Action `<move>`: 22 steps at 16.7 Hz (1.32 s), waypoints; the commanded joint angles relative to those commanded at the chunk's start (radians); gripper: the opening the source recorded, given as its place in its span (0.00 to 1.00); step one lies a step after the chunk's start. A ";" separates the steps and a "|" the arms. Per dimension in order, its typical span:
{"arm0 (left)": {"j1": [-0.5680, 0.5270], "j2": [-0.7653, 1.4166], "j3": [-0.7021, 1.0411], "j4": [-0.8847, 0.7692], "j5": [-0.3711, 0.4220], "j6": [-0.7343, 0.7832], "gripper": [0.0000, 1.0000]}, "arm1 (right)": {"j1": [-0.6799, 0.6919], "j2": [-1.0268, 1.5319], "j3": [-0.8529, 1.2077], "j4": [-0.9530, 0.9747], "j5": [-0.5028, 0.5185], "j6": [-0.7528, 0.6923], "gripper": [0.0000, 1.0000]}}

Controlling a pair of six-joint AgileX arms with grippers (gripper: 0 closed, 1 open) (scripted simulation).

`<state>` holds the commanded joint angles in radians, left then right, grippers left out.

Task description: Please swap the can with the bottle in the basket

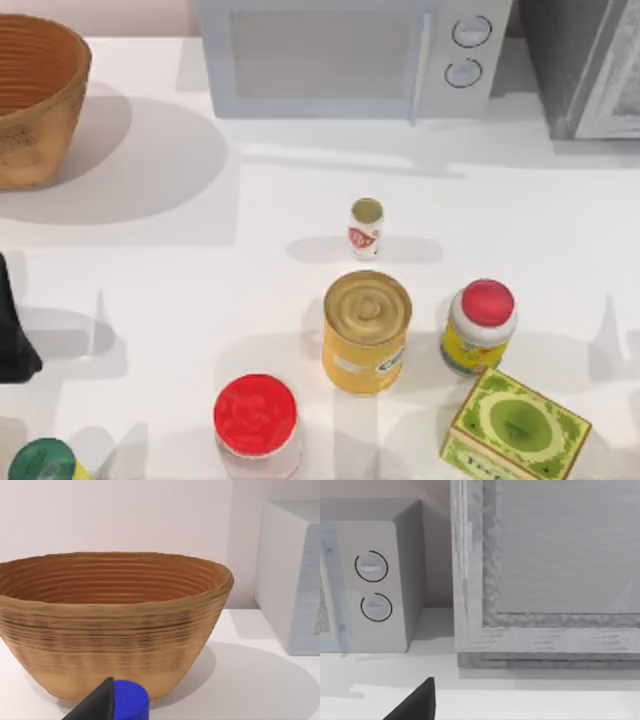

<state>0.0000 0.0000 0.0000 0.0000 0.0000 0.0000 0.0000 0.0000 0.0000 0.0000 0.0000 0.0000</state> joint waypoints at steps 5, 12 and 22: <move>0.024 0.069 0.001 0.066 0.021 0.008 1.00 | 0.000 0.000 0.000 0.000 0.000 0.000 1.00; 0.162 0.552 -0.019 0.483 0.163 0.055 1.00 | 0.000 0.000 0.000 0.000 0.000 0.000 1.00; 0.380 1.398 -0.049 1.154 0.390 0.131 1.00 | 0.000 0.000 0.000 0.000 0.000 0.000 1.00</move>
<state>0.3796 1.3983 -0.0487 1.1544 0.3899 0.1309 0.0000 0.0000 0.0000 0.0000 0.0000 0.0000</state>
